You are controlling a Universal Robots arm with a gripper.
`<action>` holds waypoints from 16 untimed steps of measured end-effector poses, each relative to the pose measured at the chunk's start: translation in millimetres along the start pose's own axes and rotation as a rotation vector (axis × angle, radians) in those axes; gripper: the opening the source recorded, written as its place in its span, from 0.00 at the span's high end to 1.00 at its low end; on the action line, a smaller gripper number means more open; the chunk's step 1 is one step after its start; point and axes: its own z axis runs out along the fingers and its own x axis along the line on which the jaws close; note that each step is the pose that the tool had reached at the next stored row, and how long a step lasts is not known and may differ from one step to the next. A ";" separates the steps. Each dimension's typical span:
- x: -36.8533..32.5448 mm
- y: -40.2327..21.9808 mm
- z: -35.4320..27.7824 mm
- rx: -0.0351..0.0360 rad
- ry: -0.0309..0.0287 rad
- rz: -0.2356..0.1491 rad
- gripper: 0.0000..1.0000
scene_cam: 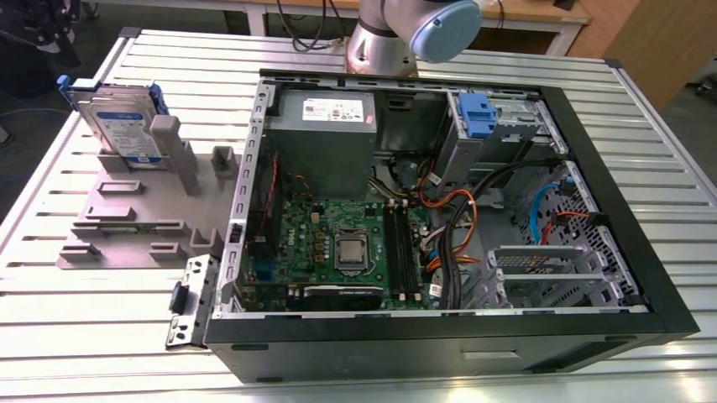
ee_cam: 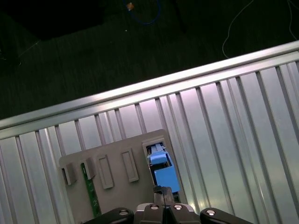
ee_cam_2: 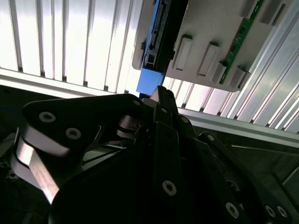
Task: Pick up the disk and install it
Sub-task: 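Pick up the disk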
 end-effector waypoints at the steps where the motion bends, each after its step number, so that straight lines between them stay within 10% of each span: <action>1: 0.0 0.0 0.0 0.0000 0.0000 0.000 0.89; 10: -2.2 0.6 3.2 0.0025 0.0000 -0.017 0.83; 16: -2.6 2.5 16.1 0.0047 0.0005 -0.049 0.69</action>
